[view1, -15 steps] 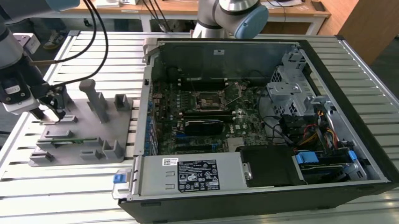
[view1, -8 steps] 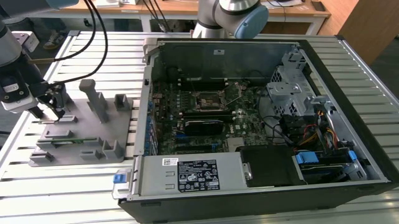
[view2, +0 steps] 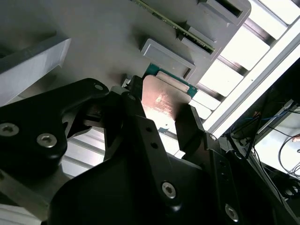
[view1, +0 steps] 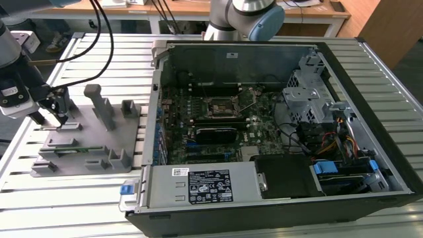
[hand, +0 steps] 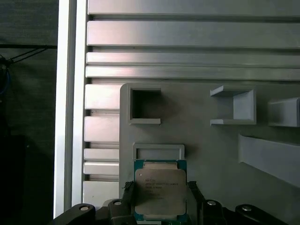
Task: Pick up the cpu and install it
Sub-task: 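Pick up the cpu and move it towards the insertion slot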
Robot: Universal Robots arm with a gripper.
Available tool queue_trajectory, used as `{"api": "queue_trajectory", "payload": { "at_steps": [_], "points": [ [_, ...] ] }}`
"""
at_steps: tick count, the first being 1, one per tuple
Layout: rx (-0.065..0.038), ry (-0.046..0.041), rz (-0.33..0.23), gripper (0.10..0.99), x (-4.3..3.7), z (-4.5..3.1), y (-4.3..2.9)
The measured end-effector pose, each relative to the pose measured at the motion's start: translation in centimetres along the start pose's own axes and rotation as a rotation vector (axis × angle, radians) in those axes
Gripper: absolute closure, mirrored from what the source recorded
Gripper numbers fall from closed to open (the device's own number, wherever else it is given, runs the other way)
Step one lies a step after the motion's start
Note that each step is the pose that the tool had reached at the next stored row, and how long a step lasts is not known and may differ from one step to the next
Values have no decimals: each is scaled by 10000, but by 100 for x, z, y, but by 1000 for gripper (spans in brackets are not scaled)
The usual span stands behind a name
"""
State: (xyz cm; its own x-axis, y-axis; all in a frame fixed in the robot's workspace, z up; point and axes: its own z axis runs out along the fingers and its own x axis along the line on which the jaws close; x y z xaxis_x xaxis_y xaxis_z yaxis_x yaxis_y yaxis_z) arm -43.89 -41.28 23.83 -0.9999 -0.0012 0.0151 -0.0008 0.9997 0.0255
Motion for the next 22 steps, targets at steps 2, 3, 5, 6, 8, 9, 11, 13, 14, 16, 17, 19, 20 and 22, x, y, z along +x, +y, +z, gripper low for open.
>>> {"api": "queue_trajectory", "payload": {
  "at_steps": [2,3,5,6,8,9,11,13,14,16,17,19,20,22],
  "points": [
    [-5,1,0,561,0,-18,0],
    [-9,1,0,561,1,-28,1],
    [-11,1,0,561,1,-48,1],
    [-13,1,0,561,1,-58,1],
    [-17,1,0,561,1,-76,2],
    [-19,1,0,561,1,-85,2],
    [-22,1,0,561,2,-103,3],
    [-24,1,0,561,2,-120,3],
    [-25,1,-1,561,2,-128,3],
    [-28,0,0,561,2,-144,4],
    [-28,0,-1,561,2,-153,4],
    [-30,1,0,561,3,-171,4],
    [-30,1,0,561,3,-180,5],
    [-30,1,0,561,3,-198,5]
  ]
}}
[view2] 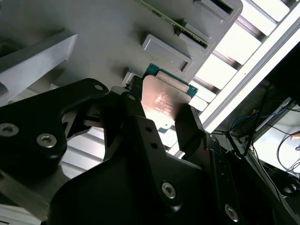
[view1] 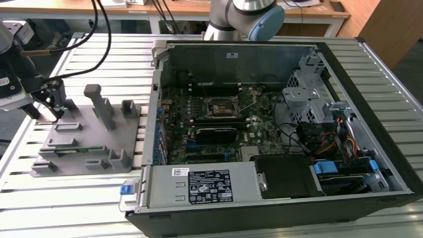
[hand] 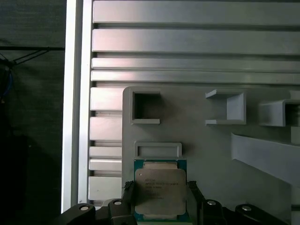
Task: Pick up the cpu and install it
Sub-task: 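Pick up the cpu and move it towards the insertion slot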
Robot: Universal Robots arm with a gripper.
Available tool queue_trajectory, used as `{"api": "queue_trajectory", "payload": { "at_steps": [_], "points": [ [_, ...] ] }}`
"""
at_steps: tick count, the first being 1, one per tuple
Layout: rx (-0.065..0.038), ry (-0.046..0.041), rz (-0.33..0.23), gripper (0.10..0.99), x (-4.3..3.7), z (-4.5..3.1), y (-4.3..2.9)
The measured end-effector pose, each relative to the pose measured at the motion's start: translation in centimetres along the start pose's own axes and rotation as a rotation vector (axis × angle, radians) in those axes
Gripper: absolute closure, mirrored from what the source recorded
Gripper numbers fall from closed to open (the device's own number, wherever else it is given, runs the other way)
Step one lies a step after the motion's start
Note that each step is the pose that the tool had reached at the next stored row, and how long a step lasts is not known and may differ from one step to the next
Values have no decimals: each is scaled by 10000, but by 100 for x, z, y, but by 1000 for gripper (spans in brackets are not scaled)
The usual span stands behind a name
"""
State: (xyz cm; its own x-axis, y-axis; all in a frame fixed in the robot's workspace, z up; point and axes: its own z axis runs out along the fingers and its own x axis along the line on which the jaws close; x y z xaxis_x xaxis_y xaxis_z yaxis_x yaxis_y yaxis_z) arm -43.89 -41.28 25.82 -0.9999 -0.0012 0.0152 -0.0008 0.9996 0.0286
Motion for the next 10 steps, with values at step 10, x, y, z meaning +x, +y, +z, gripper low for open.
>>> {"api": "queue_trajectory", "payload": {
  "at_steps": [10],
  "points": [
    [-1,0,0,561,1,-97,3]
  ]
}}
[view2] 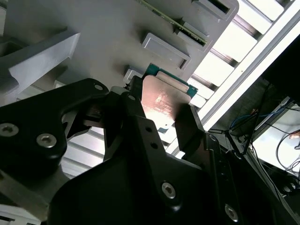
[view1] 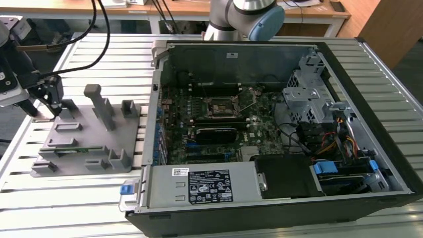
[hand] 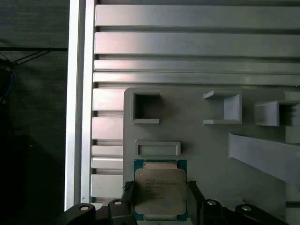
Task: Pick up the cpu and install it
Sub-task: 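Pick up the cpu and move it towards the insertion slot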
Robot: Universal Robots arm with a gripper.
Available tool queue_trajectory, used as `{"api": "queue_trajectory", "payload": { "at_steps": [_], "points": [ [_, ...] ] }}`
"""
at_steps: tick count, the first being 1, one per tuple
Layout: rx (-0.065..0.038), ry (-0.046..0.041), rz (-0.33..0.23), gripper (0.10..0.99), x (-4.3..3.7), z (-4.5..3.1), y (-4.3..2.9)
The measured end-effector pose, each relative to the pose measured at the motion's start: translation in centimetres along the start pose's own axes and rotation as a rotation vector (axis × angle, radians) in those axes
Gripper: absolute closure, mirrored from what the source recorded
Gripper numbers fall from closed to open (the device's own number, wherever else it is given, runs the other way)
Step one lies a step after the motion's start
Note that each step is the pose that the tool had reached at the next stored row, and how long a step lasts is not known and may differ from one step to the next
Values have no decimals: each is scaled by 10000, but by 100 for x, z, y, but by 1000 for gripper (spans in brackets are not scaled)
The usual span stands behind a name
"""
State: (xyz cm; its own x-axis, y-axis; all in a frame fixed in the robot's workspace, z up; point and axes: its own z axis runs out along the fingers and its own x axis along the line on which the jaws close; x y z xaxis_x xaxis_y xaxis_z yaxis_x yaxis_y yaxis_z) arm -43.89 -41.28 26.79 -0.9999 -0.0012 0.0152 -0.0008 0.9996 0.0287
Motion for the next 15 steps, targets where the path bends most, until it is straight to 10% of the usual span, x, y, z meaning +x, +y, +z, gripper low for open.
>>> {"api": "queue_trajectory", "payload": {
  "at_steps": [15],
  "points": [
    [-1,0,0,561,2,-134,4]
  ]
}}
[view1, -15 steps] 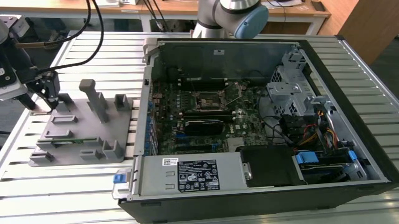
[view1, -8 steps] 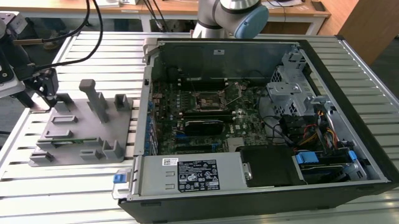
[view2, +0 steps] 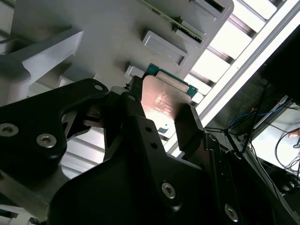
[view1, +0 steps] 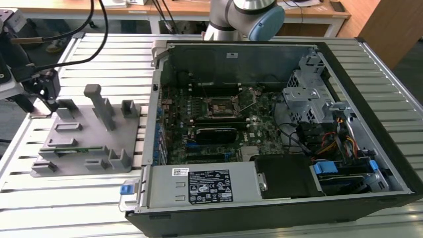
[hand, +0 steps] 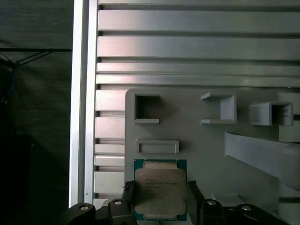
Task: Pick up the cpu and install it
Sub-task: 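Pick up the cpu and move it towards the insertion slot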
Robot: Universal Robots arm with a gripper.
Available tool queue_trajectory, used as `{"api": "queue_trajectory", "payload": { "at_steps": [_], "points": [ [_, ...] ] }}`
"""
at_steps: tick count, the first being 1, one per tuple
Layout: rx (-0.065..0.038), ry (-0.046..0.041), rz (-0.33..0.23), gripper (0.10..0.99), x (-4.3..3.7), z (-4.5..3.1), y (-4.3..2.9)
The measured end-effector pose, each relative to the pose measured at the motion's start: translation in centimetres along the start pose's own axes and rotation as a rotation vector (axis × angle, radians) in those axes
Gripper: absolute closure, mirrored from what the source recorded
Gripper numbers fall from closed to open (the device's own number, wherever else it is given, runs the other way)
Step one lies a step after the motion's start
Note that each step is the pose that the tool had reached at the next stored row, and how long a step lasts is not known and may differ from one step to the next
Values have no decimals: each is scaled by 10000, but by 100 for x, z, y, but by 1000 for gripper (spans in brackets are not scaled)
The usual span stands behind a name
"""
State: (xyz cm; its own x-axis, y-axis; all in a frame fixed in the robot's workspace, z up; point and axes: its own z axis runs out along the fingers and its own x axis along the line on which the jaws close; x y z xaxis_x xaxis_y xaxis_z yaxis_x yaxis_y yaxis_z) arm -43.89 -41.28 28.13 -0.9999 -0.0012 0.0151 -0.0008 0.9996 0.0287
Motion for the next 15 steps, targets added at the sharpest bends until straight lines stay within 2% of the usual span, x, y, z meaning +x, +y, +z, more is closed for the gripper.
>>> {"api": "queue_trajectory", "payload": {
  "at_steps": [15],
  "points": [
    [0,-1,-1,561,2,-135,4]
  ]
}}
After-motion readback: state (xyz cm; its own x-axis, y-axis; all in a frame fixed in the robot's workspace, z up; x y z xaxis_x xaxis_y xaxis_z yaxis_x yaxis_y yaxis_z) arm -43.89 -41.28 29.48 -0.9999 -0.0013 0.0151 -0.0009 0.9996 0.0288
